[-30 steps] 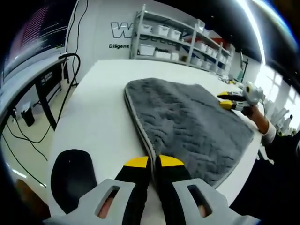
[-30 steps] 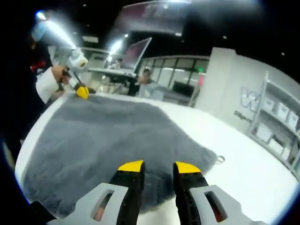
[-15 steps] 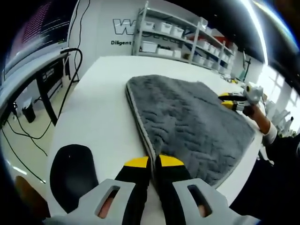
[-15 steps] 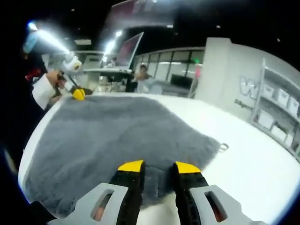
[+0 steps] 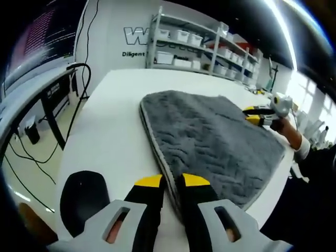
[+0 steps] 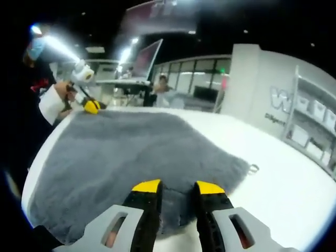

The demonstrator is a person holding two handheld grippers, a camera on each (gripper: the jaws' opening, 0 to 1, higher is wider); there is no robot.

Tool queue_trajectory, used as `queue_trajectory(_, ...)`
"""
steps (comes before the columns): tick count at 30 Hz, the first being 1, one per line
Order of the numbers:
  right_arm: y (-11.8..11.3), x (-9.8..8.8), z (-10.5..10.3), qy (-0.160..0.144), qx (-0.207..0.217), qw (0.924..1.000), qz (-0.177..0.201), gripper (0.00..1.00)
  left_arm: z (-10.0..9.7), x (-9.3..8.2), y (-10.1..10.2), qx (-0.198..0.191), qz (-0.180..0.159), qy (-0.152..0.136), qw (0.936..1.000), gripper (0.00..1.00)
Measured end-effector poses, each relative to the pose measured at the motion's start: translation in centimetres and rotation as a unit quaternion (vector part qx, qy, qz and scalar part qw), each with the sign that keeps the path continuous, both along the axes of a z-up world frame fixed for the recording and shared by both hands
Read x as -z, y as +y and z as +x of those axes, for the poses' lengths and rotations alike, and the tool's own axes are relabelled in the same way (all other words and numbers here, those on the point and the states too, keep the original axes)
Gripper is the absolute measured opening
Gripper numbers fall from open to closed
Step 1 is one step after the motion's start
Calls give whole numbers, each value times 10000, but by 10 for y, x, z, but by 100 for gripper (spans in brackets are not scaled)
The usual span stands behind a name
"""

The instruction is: Open the folded towel by lifting each exposed corner and separating the folded layers until the towel lies flat within the target outline without major curled edges

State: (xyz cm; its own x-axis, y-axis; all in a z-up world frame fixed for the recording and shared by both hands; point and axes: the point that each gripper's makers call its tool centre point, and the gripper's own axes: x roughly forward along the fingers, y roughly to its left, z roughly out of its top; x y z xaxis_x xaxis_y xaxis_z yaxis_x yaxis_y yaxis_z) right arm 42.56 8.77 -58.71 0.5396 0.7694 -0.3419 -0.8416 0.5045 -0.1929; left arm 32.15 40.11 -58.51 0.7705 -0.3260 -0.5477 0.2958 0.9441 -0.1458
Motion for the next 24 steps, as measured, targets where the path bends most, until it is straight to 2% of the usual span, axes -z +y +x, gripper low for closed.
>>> queue_trajectory(18,0,1,-4,-236,-18,9994,-238,21,4,-11,-4,-56,150,-234,9996,11)
queue_trajectory(24,-1,1,-5,-289,-16,9992,-286,21,6,-23,-3,-228,169,-473,9985,1)
